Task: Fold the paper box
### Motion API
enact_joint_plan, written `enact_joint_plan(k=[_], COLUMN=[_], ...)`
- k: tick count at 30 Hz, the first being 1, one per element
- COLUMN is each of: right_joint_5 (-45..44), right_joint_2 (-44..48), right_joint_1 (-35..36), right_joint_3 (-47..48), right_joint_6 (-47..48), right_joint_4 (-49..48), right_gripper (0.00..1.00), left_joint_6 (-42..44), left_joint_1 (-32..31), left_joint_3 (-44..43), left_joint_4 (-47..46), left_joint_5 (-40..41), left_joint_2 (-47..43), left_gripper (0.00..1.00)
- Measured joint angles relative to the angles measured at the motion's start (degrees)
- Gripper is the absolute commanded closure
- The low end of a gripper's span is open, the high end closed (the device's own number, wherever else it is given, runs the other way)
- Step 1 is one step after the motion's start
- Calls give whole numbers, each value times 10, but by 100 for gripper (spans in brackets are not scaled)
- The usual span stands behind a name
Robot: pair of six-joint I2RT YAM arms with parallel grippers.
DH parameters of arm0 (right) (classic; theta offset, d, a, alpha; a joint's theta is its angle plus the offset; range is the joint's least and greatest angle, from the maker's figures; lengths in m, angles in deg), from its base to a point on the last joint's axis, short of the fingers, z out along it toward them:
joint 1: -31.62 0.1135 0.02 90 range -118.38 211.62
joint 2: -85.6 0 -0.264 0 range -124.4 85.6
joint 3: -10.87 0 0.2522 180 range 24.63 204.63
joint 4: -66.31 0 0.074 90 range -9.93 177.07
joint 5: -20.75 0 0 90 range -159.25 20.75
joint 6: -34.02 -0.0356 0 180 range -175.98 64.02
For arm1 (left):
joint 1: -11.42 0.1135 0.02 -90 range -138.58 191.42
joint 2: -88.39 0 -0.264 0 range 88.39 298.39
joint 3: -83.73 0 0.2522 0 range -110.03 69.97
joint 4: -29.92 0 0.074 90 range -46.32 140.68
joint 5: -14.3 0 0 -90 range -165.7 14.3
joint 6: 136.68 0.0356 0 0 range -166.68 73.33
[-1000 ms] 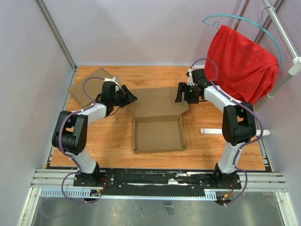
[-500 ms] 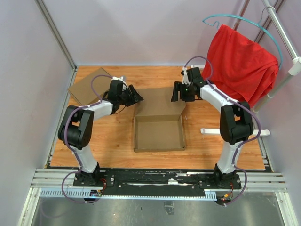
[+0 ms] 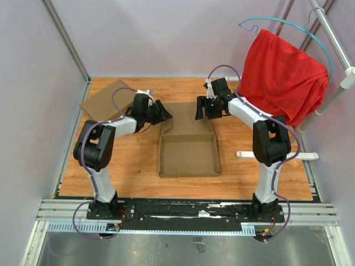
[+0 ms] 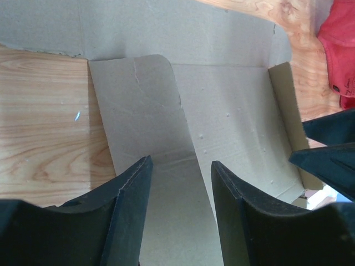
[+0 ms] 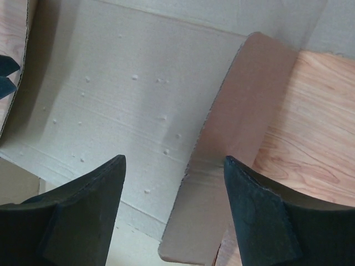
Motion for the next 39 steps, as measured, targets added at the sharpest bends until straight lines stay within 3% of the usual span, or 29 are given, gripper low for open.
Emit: enact_joint_plan(k=[25, 39], right_joint_5=[-30, -171], right_joint_2=[-33, -60], right_joint_1=[19, 24], right_joint_3=[9, 126], right_joint_6=[14, 43], right_joint_4=[2, 141], right_gripper=[31, 29], left_joint_6=[16, 86], left_joint_1=[-8, -18], left_joint_3=[-23, -60], left_joint_4=[5, 145], left_joint_5=[3, 158], left_joint_2=[27, -9], left_gripper=[48, 47])
